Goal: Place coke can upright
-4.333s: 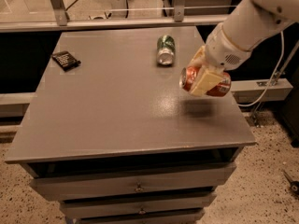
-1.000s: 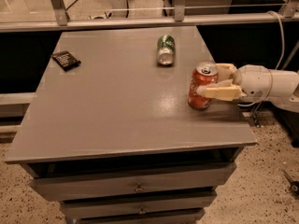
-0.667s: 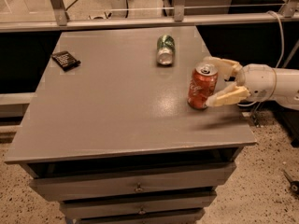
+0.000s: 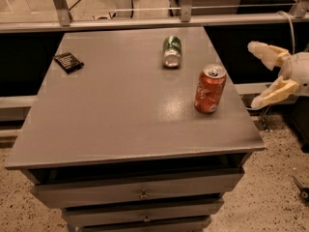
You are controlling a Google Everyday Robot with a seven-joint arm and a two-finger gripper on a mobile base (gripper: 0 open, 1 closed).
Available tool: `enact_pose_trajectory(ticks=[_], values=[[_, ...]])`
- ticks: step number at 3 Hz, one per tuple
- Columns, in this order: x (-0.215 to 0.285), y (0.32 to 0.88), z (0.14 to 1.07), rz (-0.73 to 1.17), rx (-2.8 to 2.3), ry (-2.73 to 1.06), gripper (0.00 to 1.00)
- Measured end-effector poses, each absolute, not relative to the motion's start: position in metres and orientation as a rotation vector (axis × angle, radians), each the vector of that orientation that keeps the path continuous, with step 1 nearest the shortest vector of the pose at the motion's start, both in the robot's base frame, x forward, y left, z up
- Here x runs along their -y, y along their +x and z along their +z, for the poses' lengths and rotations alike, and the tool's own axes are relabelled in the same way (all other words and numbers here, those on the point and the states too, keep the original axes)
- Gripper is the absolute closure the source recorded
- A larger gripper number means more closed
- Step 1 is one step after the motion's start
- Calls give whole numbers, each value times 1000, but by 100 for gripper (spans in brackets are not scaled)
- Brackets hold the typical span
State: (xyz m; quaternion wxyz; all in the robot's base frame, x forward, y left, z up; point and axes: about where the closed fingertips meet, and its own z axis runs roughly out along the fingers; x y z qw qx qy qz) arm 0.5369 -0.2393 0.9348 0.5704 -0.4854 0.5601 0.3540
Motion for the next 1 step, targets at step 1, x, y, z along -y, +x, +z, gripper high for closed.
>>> enact_pose_trajectory(ticks=[1], values=[[262,530,949,766,-1396,-1121,0]])
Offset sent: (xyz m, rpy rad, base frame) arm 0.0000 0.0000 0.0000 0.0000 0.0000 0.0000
